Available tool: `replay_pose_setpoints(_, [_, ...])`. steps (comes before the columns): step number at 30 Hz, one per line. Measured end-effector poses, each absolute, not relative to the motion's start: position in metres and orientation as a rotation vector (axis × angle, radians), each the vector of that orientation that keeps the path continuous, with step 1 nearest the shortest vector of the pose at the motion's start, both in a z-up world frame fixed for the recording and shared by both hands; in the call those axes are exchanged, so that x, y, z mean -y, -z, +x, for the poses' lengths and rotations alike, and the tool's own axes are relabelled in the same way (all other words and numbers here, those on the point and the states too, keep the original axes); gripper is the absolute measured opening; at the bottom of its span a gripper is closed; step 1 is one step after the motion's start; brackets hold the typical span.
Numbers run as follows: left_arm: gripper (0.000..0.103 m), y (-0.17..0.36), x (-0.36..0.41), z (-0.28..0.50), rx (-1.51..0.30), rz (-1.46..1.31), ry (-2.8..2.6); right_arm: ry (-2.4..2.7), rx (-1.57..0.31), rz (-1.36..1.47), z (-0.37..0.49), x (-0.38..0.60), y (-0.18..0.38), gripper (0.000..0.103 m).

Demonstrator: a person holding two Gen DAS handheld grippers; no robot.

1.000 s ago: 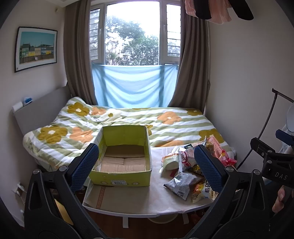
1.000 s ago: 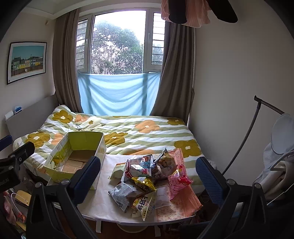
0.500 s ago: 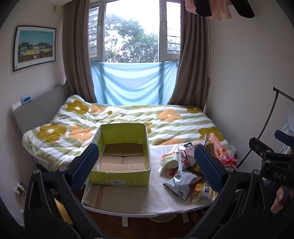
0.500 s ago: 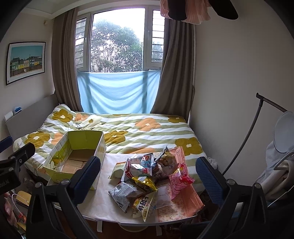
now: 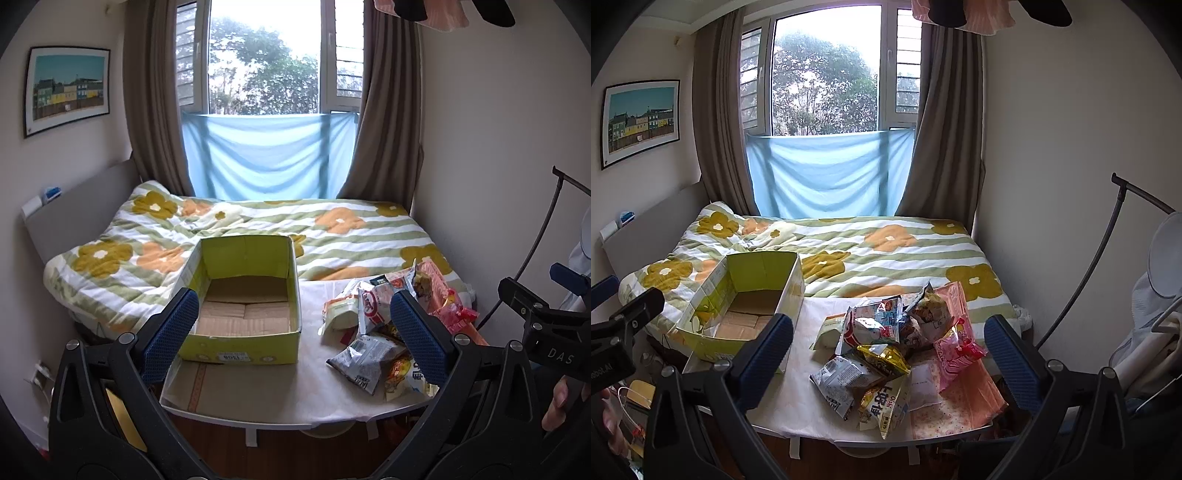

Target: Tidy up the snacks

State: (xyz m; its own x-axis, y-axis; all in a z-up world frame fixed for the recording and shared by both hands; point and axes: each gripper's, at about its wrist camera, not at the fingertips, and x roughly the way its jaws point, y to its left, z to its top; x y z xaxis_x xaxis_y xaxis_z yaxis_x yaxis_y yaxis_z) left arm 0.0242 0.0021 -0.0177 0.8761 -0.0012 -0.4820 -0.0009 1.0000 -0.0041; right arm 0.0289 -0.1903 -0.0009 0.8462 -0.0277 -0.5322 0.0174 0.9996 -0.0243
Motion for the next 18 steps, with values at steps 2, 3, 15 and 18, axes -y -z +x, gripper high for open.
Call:
replay_pose_setpoints(2, [0.103,0.0177,-0.0006,0.0254,-0.508,-0.005,-0.001,0.023,-0.561,-0.022,0.0287,0.1895,0.0014,0.103])
replay_pose_setpoints(3, [0.103,0.0180,0.0004,0.0259,-0.510,-0.004,-0.001,0.024,-0.562,-0.023,0.0289,0.1902,0.0017,0.103])
replay_pose_setpoints(15, [0.103,0.0184,0.0011,0.0265,-0.521,-0.006,0.000,0.020,-0.567,-0.020,0.0300,0.1945,0.0030,0.103])
replay_pose_setpoints(18, [0.103,0.0180,0.0007,0.0261,-0.521,-0.004,0.000,0.019,-0.569,-0.018,0.0301,0.1947,0.0022,0.103])
